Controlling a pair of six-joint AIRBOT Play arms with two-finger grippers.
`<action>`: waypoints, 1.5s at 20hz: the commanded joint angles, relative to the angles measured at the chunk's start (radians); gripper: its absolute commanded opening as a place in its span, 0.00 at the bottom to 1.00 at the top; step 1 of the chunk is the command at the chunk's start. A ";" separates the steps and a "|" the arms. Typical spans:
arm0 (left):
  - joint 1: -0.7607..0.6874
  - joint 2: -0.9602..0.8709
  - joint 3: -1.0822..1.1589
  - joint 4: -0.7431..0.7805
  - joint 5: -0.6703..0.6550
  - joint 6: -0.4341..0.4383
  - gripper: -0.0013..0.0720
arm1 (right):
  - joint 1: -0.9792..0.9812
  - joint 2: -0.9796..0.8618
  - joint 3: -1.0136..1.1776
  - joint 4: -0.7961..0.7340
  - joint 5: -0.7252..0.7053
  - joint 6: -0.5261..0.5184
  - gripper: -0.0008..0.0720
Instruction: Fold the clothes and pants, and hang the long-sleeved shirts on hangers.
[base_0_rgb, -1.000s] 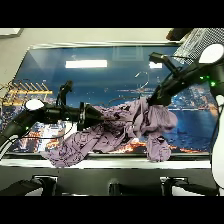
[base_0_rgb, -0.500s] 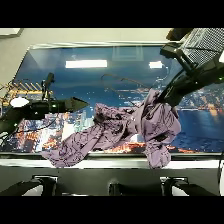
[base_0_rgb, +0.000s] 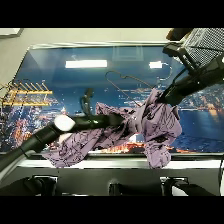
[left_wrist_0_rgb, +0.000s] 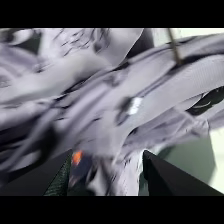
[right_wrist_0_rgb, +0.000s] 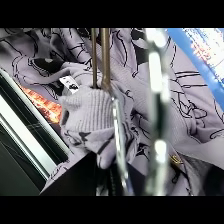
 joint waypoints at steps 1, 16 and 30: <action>-0.240 -0.049 0.005 0.054 0.384 -0.177 0.72 | 0.000 0.001 0.000 -0.005 0.002 0.013 0.06; -0.073 -0.219 0.110 0.258 0.029 -0.180 0.71 | 0.000 0.001 0.000 -0.005 -0.010 0.012 0.06; -0.270 -0.274 0.311 1.073 -0.093 -1.110 0.71 | 0.000 0.001 0.000 -0.004 -0.013 0.013 0.06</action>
